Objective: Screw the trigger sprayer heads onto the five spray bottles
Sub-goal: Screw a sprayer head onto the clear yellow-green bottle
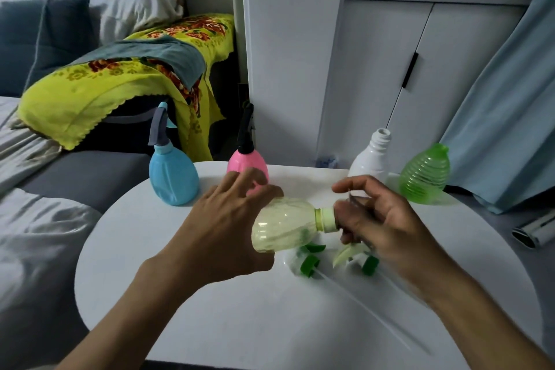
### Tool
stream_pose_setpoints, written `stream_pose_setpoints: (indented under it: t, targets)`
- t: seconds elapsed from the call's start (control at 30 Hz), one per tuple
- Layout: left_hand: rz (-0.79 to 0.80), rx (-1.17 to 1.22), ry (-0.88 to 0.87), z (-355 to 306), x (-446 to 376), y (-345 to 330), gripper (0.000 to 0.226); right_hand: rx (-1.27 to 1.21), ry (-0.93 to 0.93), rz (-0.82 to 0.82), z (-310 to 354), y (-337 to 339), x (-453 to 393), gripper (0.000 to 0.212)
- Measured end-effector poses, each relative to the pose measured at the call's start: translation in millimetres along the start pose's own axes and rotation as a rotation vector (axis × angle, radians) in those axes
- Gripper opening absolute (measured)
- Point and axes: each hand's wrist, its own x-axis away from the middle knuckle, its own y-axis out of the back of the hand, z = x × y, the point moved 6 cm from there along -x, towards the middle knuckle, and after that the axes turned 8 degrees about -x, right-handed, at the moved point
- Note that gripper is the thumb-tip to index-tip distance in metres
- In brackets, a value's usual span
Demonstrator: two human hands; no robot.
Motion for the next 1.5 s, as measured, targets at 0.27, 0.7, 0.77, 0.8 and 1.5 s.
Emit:
stream_pose_setpoints:
  t: [0.27, 0.7, 0.77, 0.8, 1.5]
  targets:
    - [0.478, 1.423, 0.040, -20, 3, -2, 0.052, -0.765, -0.081, 0.299, 6, -19, 1, 0.070]
    - [0.773, 1.708, 0.097, -44, 2, -42, 0.050, -0.771, -0.143, -0.072, -17, -29, 2, 0.018]
    - [0.633, 1.525, 0.106, -39, -4, -43, 0.049, -0.709, -0.131, -0.138, -19, -25, 2, 0.020]
    - [0.574, 1.452, 0.097, -38, -7, -40, 0.046, -0.669, -0.114, -0.165, -18, -23, 2, 0.021]
    - [0.377, 1.083, 0.011, -67, -3, -27, 0.041, -0.576, -0.007, -0.020, 7, -21, -2, 0.034]
